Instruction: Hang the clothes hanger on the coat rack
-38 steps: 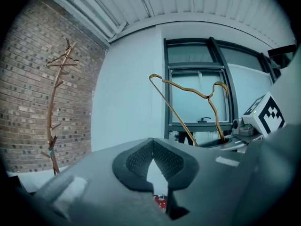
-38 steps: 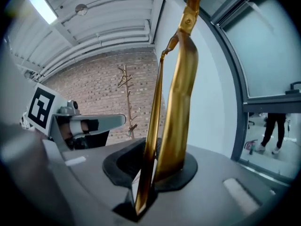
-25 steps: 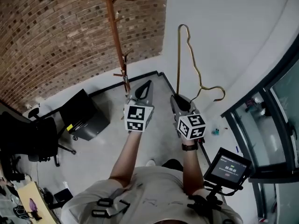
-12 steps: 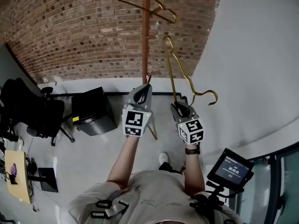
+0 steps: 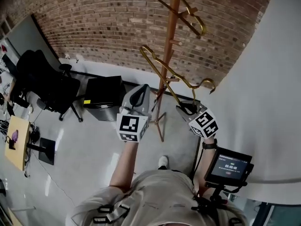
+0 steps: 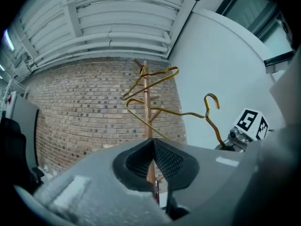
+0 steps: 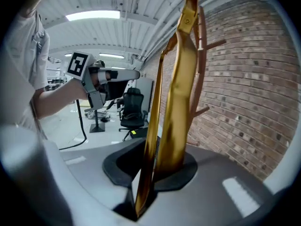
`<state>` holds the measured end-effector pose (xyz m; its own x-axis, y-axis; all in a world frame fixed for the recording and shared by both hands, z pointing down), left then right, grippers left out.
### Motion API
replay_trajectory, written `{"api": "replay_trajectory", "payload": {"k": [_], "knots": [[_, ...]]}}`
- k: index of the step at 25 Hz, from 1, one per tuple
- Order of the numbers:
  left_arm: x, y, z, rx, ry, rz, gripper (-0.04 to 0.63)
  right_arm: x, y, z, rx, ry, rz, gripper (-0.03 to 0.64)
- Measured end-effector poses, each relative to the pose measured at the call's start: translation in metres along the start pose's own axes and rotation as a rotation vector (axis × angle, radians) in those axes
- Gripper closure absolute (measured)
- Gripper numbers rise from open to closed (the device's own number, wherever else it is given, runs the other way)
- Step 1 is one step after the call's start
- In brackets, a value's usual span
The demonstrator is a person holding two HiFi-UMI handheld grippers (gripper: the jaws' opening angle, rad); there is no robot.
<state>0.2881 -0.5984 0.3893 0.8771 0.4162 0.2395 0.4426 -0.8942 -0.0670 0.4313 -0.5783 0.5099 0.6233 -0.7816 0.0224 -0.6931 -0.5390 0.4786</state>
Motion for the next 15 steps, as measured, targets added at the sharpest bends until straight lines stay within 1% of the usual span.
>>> {"api": "replay_trajectory", "payload": {"k": [3,6,9,12,15], "knots": [[-0.007,-0.007,0.000,-0.013,-0.004,0.031,0.595,0.010,0.011,0.021,-0.085,-0.080,0.108,0.552],[-0.011,-0.012,-0.002,-0.032,0.007,0.059,0.595,0.022,0.027,0.044,-0.141,-0.126,0.204,0.552],[-0.015,-0.023,-0.007,-0.054,-0.002,0.087,0.595,0.034,0.048,0.061,-0.159,-0.110,0.273,0.551],[-0.022,-0.036,-0.014,-0.084,0.016,0.124,0.595,0.040,0.068,0.071,-0.172,-0.092,0.311,0.551],[-0.029,-0.042,-0.018,-0.091,0.032,0.155,0.595,0.043,0.080,0.079,-0.169,-0.081,0.359,0.551]]}}
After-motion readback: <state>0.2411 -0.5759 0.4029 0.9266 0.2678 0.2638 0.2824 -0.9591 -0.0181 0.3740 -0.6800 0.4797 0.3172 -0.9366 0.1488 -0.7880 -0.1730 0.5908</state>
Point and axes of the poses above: the fingertips, and each gripper's own axes: y forward along the fingers, x to its right, z out of its top, the point moved 1 cm from there along -y, backward along the fingers, and after that the axes turned 11 degrees about y, right-handed, at the moved point
